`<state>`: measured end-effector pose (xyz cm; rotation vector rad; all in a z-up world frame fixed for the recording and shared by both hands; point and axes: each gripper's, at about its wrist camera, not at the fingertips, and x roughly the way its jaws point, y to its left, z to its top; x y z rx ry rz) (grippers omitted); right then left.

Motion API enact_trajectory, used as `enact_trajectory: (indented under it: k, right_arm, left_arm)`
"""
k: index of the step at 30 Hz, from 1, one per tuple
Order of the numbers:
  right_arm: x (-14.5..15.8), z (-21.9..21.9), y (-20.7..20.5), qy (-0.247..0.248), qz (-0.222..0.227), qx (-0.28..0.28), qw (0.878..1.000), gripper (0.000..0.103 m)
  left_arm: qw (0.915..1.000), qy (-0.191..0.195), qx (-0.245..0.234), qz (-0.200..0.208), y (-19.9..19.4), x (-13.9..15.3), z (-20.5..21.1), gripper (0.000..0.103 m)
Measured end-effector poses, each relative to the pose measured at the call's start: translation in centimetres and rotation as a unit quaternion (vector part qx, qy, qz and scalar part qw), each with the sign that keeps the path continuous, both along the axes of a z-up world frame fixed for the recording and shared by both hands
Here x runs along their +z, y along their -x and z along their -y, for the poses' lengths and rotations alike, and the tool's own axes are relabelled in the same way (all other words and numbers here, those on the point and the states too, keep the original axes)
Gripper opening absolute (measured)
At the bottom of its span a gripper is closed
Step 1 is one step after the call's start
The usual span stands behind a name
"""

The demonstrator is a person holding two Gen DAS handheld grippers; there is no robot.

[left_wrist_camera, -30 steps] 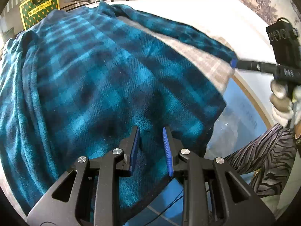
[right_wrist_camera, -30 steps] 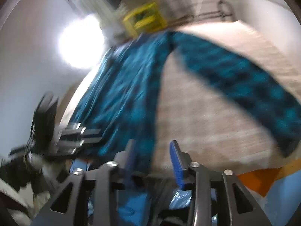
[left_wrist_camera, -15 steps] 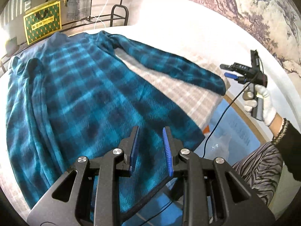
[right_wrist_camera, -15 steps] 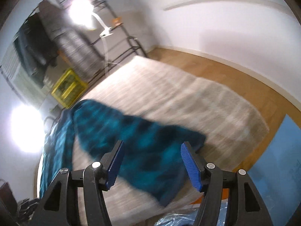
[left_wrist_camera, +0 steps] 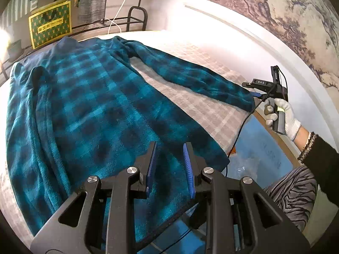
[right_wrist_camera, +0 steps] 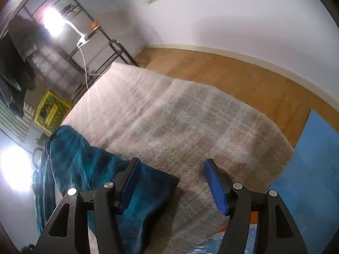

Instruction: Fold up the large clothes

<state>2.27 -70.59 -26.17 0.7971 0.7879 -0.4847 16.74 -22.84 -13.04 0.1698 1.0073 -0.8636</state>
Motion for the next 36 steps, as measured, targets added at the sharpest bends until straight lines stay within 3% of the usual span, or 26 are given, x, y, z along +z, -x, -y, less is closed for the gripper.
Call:
enact_trajectory:
  k: [2,4,6,8,14,18,22,25,28,30,34,36]
  right_arm:
    - [0.3,-0.8,-0.6,0.012,-0.009,0.021,1.000,0.048]
    - [0.5,-1.8,-1.6,0.019,-0.021,0.056,0.998,0.019]
    - [0.9,-2.7,-2.1,0.030,-0.030,0.071,0.997,0.012]
    - [2.1,-3.5,-2.3,0.034,-0.019,0.075,0.996,0.010]
    - [8.9,-6.8,-2.2,0.018,0.086,0.095,0.992,0.010]
    - [13.6,-11.4,-2.8,0.021,0.146,0.136,0.980,0.010]
    - [18.0,-18.1,-3.9,0.036,0.195,0.210,0.957,0.010]
    - [20.4,-24.6,-4.8,0.067,0.213,0.287,0.932,0.010]
    - [20.7,-31.1,-5.8,0.079,0.218,0.378,0.896,0.010]
    - [19.5,-35.5,-6.4,0.083,0.198,0.443,0.870,0.010]
    - [14.4,-44.3,-6.6,0.123,0.114,0.580,0.797,0.010]
    - [11.5,-46.8,-6.4,0.128,0.074,0.624,0.767,0.010]
  left_arm:
    - [1.0000,-0.001,0.005,0.003,0.0,0.0,-0.3,0.023]
    - [0.9999,-0.002,0.009,0.005,-0.1,0.1,-0.7,0.023]
    - [0.9999,-0.003,0.013,0.005,-0.2,0.1,-1.1,0.023]
    - [0.9999,-0.003,0.014,0.007,-0.3,0.2,-1.5,0.023]
    - [0.9995,0.010,0.029,0.000,-1.4,0.7,-3.5,0.023]
    - [0.9986,0.020,0.050,-0.002,-2.4,1.0,-5.2,0.023]
    - [0.9972,0.027,0.070,-0.004,-3.3,1.2,-7.2,0.023]
    - [0.9951,0.038,0.091,-0.007,-4.1,1.4,-9.0,0.023]
    - [0.9925,0.047,0.112,-0.012,-4.7,1.4,-10.5,0.023]
    - [0.9905,0.055,0.124,-0.020,-5.1,1.3,-11.5,0.023]
    - [0.9886,0.057,0.135,-0.033,-5.4,0.9,-12.7,0.023]
    - [0.9889,0.051,0.135,-0.035,-5.6,0.6,-12.9,0.023]
